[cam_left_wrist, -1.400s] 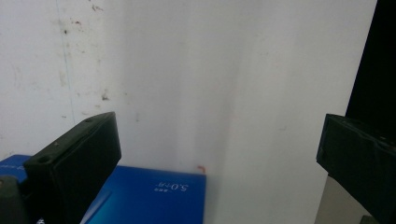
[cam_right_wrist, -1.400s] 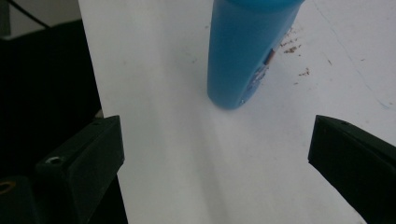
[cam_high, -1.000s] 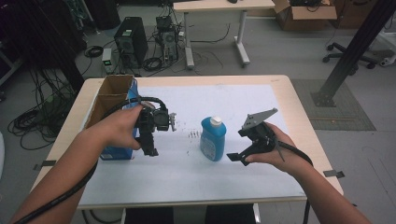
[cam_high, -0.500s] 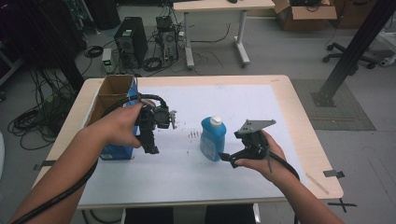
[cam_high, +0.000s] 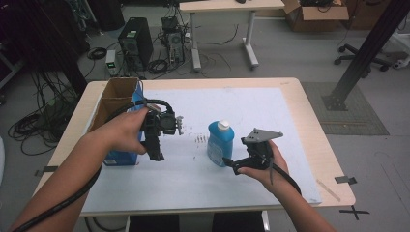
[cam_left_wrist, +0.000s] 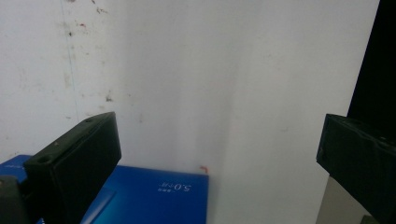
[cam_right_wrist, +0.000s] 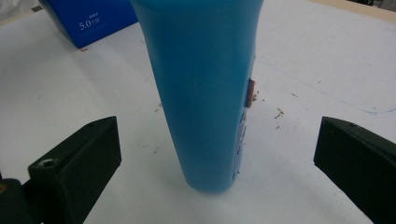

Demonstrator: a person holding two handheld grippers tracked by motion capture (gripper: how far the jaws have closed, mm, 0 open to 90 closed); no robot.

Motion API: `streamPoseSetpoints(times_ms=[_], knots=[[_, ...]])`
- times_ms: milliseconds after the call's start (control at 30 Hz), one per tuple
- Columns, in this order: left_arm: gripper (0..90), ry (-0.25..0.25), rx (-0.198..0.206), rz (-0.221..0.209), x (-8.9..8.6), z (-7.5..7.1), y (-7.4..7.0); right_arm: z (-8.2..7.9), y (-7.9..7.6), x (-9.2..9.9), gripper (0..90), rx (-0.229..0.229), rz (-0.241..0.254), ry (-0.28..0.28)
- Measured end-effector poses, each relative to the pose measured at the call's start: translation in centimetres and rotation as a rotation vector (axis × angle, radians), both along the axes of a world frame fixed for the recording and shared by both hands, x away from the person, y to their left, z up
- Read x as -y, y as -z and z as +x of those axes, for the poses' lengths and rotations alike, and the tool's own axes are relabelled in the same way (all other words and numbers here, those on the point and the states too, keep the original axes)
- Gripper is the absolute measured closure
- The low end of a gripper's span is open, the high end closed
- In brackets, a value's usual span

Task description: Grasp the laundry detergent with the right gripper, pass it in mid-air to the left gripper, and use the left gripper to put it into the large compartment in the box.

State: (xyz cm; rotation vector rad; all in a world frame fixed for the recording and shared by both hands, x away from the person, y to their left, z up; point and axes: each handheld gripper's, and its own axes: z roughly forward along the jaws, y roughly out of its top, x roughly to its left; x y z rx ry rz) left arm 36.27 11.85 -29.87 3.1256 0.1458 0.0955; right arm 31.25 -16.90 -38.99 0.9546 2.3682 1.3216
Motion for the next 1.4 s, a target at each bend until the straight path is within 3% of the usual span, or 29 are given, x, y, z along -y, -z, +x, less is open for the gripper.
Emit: streamPoseSetpoints(times_ms=[667,1400], knots=[[0.2,0.005,0.001,0.006,0.3,-0.2,-0.1,0.4,2.5,-1.7,0.7,0.046,0.054,0.070],[0.2,0.009,0.002,0.012,0.5,-0.4,-0.1,0.5,3.7,-3.1,0.3,0.098,0.084,0.122]])
